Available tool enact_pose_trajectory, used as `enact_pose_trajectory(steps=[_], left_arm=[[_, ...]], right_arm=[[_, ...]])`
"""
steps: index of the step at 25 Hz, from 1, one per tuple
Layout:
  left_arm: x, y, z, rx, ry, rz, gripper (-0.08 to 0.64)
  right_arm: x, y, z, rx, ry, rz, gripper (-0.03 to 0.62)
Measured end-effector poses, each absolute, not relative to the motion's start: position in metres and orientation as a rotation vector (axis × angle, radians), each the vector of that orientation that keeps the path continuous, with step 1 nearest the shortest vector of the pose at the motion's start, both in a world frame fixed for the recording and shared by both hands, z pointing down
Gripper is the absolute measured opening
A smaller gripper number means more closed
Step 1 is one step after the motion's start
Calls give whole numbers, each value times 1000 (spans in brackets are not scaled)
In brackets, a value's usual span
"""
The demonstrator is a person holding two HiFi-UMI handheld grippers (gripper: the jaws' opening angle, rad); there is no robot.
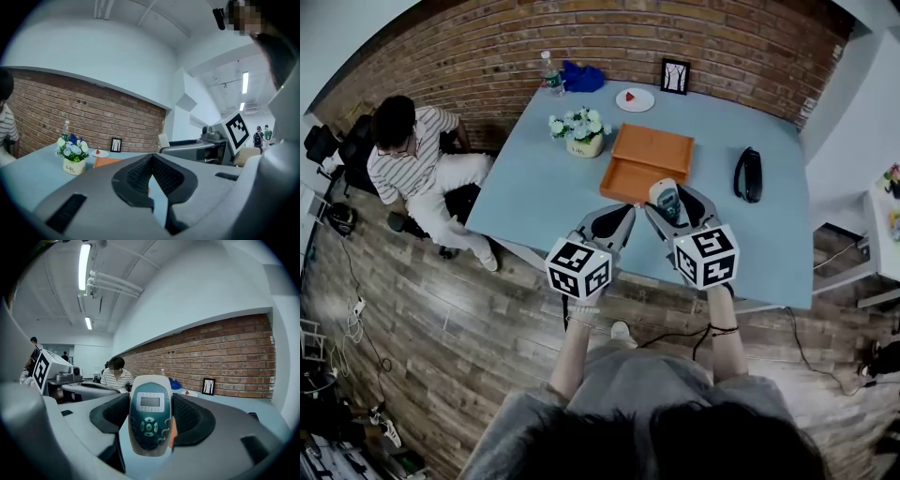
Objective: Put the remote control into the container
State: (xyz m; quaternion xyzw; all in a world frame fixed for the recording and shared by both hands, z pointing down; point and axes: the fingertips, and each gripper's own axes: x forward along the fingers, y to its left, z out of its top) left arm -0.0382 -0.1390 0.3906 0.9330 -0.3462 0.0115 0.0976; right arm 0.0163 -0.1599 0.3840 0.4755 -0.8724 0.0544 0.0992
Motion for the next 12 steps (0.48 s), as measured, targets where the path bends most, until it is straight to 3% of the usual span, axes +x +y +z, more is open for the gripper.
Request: enact_pose_trajectory(steps=[12], left_arm=[[-46,-170,415,2756,-900,52,3]], right_arm=[[19,-181,400,1506,-2490,199,287]])
